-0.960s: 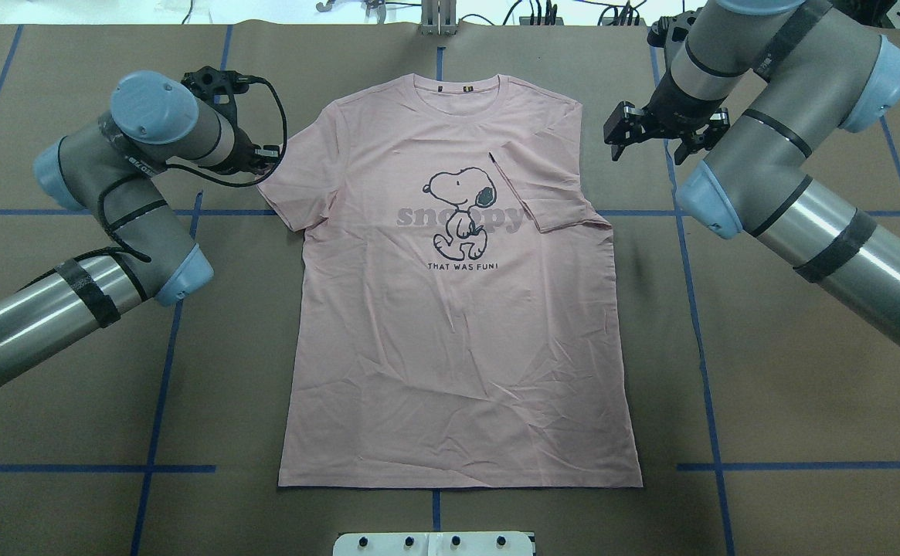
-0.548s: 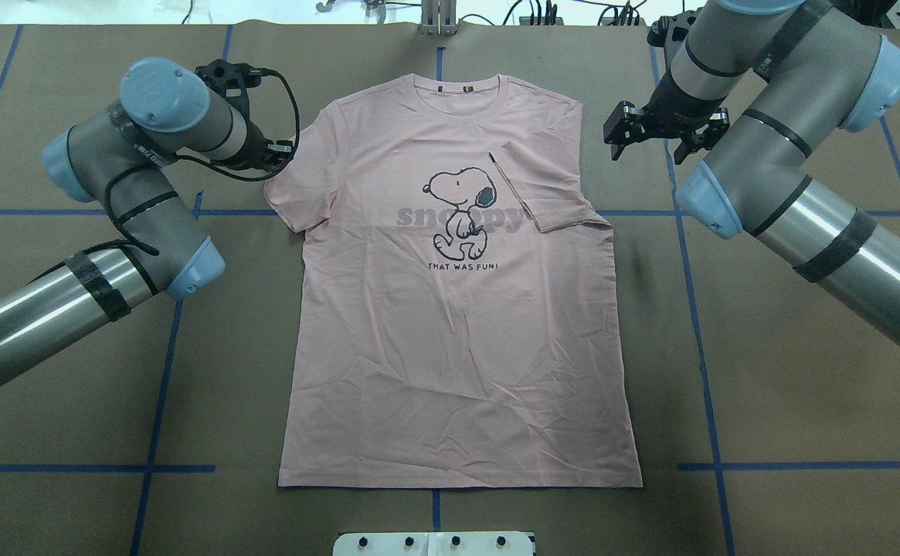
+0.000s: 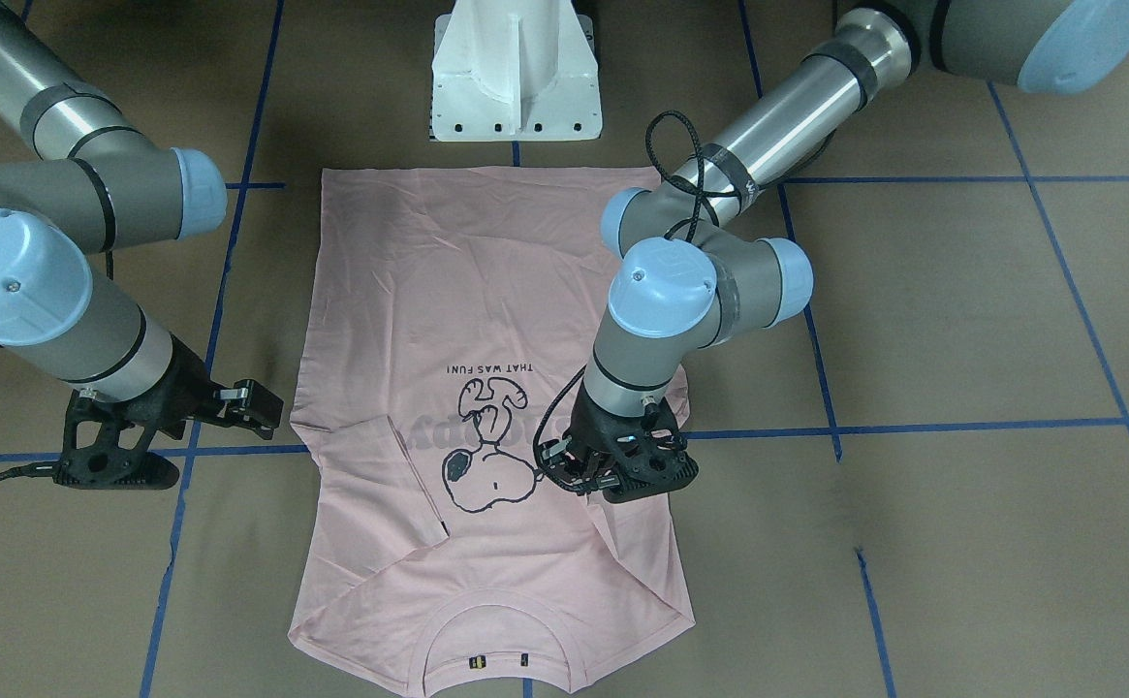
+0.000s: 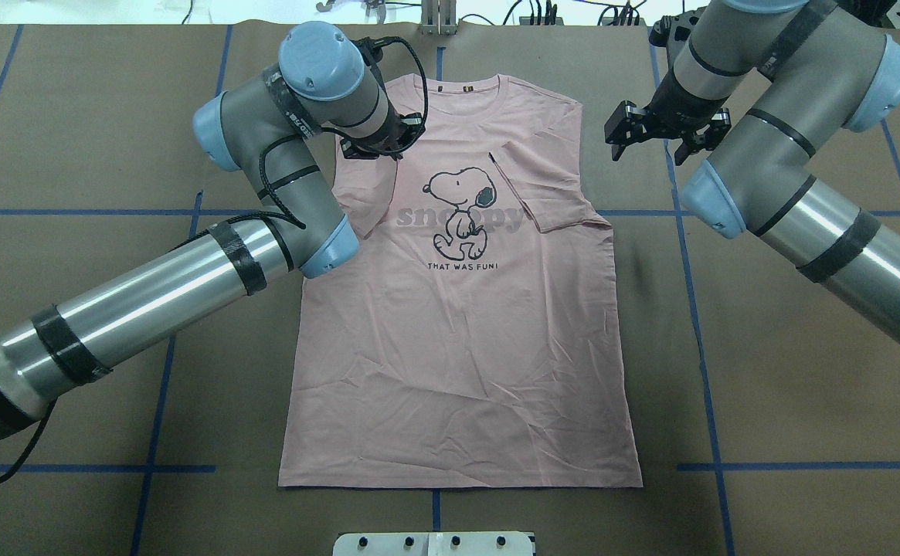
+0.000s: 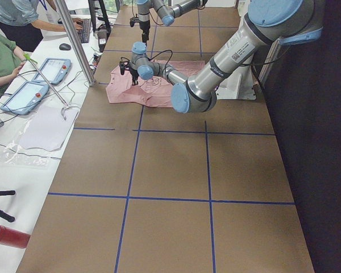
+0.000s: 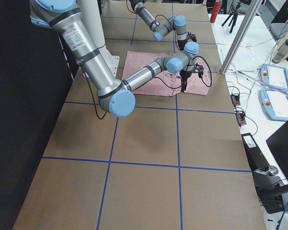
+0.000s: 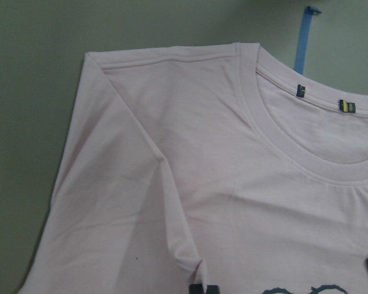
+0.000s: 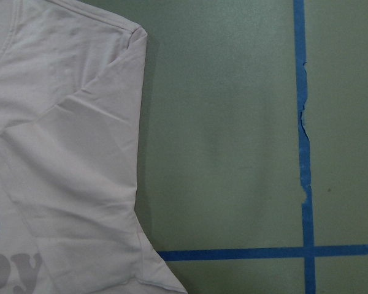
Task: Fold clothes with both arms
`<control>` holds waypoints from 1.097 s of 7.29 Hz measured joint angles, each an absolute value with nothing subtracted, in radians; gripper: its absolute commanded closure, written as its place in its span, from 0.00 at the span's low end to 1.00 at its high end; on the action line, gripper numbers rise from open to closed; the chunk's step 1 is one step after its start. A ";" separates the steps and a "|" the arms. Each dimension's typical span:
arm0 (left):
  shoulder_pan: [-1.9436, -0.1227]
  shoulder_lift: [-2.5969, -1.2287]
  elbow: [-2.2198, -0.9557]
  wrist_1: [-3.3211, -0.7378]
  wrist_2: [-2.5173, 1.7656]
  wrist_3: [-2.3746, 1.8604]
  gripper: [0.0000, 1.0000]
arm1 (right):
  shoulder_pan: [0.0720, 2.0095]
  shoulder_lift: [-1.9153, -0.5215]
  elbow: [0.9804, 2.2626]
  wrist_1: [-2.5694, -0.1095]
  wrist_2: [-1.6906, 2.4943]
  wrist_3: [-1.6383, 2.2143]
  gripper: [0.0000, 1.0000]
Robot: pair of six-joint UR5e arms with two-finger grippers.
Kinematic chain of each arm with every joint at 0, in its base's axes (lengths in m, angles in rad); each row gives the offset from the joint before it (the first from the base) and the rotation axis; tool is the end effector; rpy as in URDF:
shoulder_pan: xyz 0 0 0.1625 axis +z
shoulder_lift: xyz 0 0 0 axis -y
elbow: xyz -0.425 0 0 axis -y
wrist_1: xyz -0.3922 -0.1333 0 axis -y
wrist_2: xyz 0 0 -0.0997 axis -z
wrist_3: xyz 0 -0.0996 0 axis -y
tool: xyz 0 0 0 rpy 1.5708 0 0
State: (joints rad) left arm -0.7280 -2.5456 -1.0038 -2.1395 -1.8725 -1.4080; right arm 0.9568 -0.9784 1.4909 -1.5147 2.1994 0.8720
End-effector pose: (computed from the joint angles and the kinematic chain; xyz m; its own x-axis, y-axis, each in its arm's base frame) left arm 0.5628 -0.6406 0.2162 0.4856 -0.2256 -0.8446 0.3778 0.9254 -0.0299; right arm -0.3460 -0.6205 0.3370 0.6796 0.0611 0.7310 -0.0542 0.9980 -0.0330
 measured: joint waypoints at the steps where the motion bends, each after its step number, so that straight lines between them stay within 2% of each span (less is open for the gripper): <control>1: -0.726 -2.551 -0.988 -2.161 -1.863 -1.418 0.01 | 0.957 -0.979 1.491 -1.514 2.206 0.874 0.00; 3: -0.724 -2.551 -0.992 -2.214 -1.860 -1.421 0.00 | 0.958 -0.979 1.493 -1.513 2.209 0.876 0.00; 5: -0.718 -2.532 -1.060 -2.233 -1.877 -1.417 0.00 | 0.957 -0.997 1.522 -1.511 2.210 0.881 0.00; 8: -0.719 -2.322 -1.350 -2.118 -1.970 -1.327 0.00 | 0.869 -1.182 1.730 -1.412 2.144 1.069 0.00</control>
